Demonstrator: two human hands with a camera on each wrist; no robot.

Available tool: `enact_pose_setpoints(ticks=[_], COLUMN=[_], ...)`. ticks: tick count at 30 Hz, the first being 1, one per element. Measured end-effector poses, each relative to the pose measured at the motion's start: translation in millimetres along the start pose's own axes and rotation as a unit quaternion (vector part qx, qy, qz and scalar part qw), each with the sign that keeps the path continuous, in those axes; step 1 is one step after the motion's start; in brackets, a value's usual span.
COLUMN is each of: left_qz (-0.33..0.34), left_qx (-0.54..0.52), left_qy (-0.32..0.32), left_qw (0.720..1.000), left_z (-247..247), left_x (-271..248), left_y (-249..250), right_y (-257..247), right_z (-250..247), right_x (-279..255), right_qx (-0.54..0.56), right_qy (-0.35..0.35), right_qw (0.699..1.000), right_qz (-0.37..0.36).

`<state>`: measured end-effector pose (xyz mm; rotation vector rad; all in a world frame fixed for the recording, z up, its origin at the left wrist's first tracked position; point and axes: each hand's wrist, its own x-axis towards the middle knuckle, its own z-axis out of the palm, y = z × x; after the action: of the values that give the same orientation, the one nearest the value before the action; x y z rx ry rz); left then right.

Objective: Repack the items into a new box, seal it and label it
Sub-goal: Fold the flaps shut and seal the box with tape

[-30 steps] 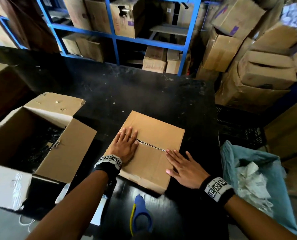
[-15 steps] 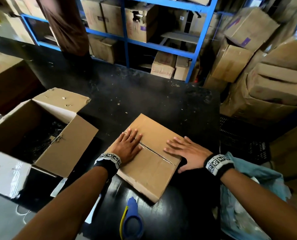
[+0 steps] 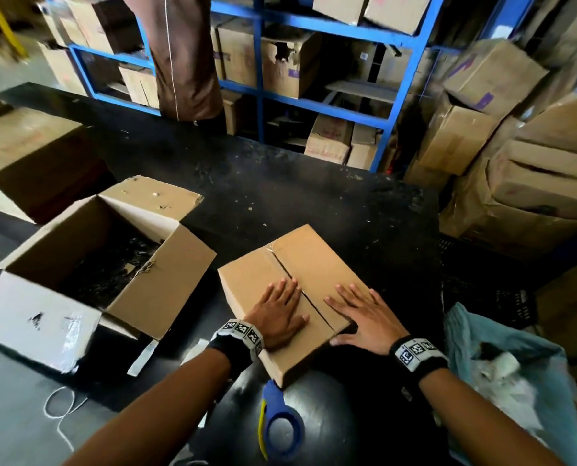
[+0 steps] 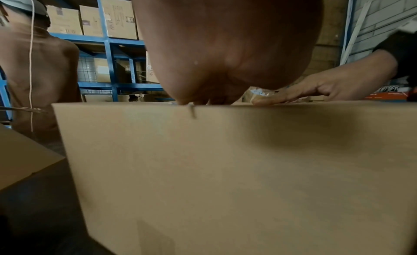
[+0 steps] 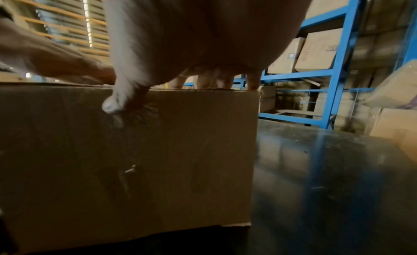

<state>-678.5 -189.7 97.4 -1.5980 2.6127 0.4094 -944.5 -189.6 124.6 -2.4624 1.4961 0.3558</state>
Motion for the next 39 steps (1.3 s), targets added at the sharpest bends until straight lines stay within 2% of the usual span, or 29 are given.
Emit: enact_pose_setpoints(ticks=[4,8,11,15,20,26,30,32,34,37,39], left_qz=[0.014,0.048,0.049,0.082,0.106,0.122,0.133,0.103,0.049,-0.051,-0.115], left_qx=[0.004,0.056,0.061,0.059,0.033,-0.004,-0.089,-0.154,-0.210,-0.269,-0.280], left_qy=[-0.008,-0.022,0.006,0.022,-0.003,0.001,0.024,0.063,0.081,0.044,0.022], left_qw=[1.000,0.997,0.997,0.995,0.994,0.993,0.987,0.981,0.973,0.961,0.953], left_z=[0,-2,-5,-2,-6,-3,-5,-5,-1,19,34], left_x=[-17,-37,-50,-57,-52,-47,-54,-67,-83,-116,-137], left_y=[-12,-35,-56,-81,-86,-91,-98,-111,-133,-163,-178], right_y=[-42,-83,-114,-148,-163,-166,-167,-175,-189,-213,-226], right_z=[10,16,20,26,25,19,14,8,0,-7,-4], right_x=[10,24,25,17,12,13,14,19,29,47,60], right_qx=[0.004,0.039,0.065,0.081,0.102,0.108,0.135,0.162,0.175,0.194,0.217], right_qy=[0.054,0.089,0.102,0.108,0.093,0.074,0.050,0.056,0.093,0.116,0.104], right_qw=[0.996,0.981,0.964,0.943,0.927,0.924,0.920,0.915,0.924,0.936,0.933], right_qz=[0.065,0.166,0.236,0.304,0.348,0.359,0.364,0.364,0.326,0.269,0.268])
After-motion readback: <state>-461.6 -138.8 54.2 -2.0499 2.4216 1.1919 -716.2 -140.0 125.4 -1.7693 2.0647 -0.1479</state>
